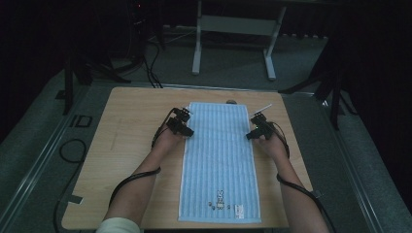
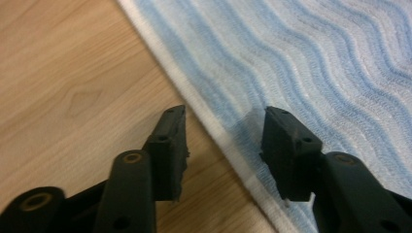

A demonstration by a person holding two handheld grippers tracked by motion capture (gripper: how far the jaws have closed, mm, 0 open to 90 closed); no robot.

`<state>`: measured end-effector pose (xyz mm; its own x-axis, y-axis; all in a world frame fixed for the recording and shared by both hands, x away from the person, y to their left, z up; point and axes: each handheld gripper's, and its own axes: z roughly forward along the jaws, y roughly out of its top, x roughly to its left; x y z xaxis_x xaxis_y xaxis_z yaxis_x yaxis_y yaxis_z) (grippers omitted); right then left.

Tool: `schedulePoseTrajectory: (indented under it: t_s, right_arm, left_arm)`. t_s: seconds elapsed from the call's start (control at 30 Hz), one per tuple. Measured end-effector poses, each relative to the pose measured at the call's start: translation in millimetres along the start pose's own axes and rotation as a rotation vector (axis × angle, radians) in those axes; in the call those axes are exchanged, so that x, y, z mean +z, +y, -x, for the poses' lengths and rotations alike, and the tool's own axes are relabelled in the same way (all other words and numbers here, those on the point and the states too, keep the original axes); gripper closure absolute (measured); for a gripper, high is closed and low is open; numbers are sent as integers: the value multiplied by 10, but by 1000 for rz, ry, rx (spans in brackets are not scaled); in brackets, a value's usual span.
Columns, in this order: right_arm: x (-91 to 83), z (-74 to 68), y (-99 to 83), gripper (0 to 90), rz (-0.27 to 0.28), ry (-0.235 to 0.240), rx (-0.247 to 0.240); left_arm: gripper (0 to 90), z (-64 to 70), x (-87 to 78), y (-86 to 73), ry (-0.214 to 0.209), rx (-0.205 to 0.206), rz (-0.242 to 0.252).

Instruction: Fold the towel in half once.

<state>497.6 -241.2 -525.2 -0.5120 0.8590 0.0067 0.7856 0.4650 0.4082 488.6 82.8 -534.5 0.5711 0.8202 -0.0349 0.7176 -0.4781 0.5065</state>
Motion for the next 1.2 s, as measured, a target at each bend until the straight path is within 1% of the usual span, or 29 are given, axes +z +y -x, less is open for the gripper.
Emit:
schedulePoseTrajectory:
  t_s: [0.03,0.07,0.1,0.13,0.17,0.23,0.33,0.4,0.47,0.5,0.53,0.57,0.63,0.67,0.7,0.73,0.8,0.83,0.87,0.9,0.93,0.97,1.0,1.03,1.07,1.1,1.13,1.17,1.2]
  right_arm:
    - [-1,-9,4,667,-1,3,-11]
    - [-1,-9,4,667,-1,3,-11]
    - [0,-31,8,749,0,9,-22]
    - [-1,-44,11,784,-3,12,-28]
    - [-2,-53,13,825,-7,11,-29]
    - [-5,-72,19,868,-17,5,-49]
    - [-53,-100,16,877,-17,-13,-64]
    - [-131,-99,9,877,8,-8,-65]
    - [-230,-98,0,879,40,-7,-72]
    - [-289,-104,-5,880,55,-4,-75]
    - [-345,-118,-12,880,68,-5,-83]
    - [-402,-129,-23,880,82,-6,-95]
    - [-515,-166,-50,880,103,-10,-113]
    - [-515,-166,-50,880,103,-10,-113]
    - [-632,-208,-105,880,129,-8,-135]
    - [-690,-230,-146,880,143,-10,-146]
    - [-783,-255,-248,879,158,3,-162]
    - [-824,-271,-310,880,170,11,-168]
    - [-857,-289,-372,879,181,19,-170]
    - [-881,-317,-436,880,182,28,-179]
    - [-901,-350,-500,880,185,29,-187]
    - [-911,-386,-566,880,188,31,-193]
    - [-908,-419,-636,879,182,32,-209]
    - [-900,-446,-707,879,182,34,-209]
    - [-900,-446,-707,879,182,34,-209]
    - [-867,-473,-841,875,168,65,-204]
    - [-867,-473,-841,875,168,65,-204]
    - [-851,-485,-938,808,145,79,-202]
    - [-851,-485,-938,808,145,79,-202]
  left_arm:
    - [589,36,5,12,-7,16,3]
    - [628,36,5,12,-7,16,3]
    - [710,45,7,15,-17,20,7]
    - [766,59,9,28,-37,24,3]
    - [822,61,13,32,-53,6,2]
    - [862,73,4,39,-49,1,4]
    - [868,87,-67,43,-63,4,19]
    - [869,98,-142,47,-79,23,27]
    - [869,109,-189,48,-81,26,39]
    - [869,114,-299,52,-104,34,59]
    - [869,114,-299,52,-104,34,59]
    - [869,132,-409,50,-114,47,74]
    - [869,145,-514,29,-126,59,92]
    - [869,145,-514,29,-126,59,92]
    - [868,145,-616,-18,-136,79,106]
    - [868,143,-658,-53,-154,74,109]
    - [868,140,-696,-95,-166,81,109]
    - [867,169,-759,-185,-193,96,106]
    - [867,169,-759,-185,-193,96,106]
    - [867,231,-804,-277,-208,116,101]
    - [866,231,-804,-277,-208,116,101]
    - [865,302,-836,-375,-232,137,87]
    - [864,302,-836,-375,-232,137,87]
    - [863,370,-855,-481,-262,155,67]
    - [863,370,-855,-481,-262,155,67]
    - [854,414,-847,-574,-297,158,29]
    - [830,414,-847,-574,-297,158,29]
    - [784,439,-874,-646,-290,164,15]
    - [728,439,-874,-646,-290,164,15]
